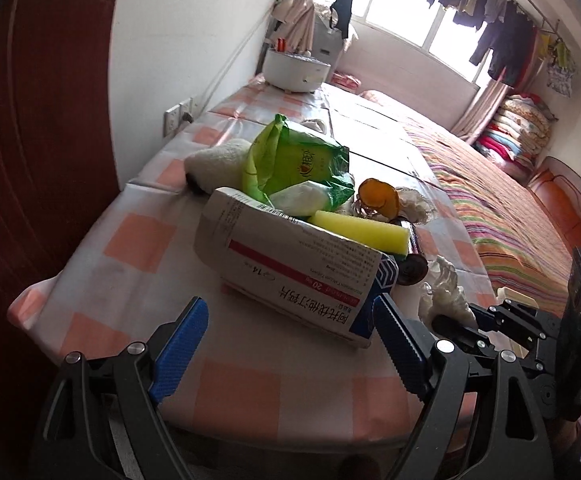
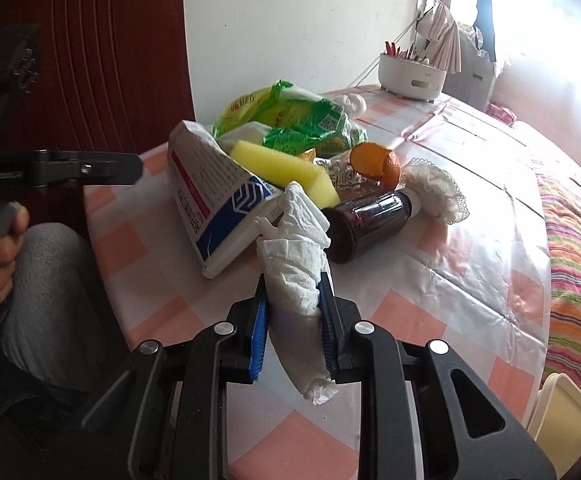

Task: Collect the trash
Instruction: 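Grasp the white medicine box with the left gripper while right holds tissue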

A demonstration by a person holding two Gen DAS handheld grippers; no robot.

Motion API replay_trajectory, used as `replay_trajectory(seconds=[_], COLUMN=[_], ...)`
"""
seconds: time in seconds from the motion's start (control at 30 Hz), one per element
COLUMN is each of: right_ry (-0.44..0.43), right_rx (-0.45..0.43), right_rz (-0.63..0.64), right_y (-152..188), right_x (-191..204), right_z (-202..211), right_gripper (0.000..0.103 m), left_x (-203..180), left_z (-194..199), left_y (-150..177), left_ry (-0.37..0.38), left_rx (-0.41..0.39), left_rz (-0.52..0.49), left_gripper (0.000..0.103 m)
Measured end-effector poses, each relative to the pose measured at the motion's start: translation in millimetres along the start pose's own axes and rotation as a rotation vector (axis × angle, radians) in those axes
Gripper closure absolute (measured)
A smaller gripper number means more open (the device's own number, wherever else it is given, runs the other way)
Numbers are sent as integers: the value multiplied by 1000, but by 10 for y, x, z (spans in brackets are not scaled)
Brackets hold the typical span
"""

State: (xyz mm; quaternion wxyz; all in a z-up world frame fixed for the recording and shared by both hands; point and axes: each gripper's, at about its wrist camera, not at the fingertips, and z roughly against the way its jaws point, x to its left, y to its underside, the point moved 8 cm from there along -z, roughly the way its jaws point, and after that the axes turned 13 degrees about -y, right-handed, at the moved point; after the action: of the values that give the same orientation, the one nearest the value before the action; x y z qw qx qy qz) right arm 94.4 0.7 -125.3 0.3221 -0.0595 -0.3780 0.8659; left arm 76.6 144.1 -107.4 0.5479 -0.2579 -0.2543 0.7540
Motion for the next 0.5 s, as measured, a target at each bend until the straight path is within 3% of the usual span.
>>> replay_trajectory(seconds=[0.23,0.43,0.5], right_ry=[-20,-29,-31], right_rx=[-43,-65,-68], right_rz=[-25,-39,-39], right_y=[-47,-86,-99], right_x=[8,6,15], right_z=[97,115,114], right_gripper=[81,81,81], left_x=[268,244,252], left_z=[-261,-500,-542], left_y=[-253,-330,-365], left_ry=[16,211,200], left_rx=[-11,86,74], left_rz=[-36,-165,-185], left_gripper=[21,21,21])
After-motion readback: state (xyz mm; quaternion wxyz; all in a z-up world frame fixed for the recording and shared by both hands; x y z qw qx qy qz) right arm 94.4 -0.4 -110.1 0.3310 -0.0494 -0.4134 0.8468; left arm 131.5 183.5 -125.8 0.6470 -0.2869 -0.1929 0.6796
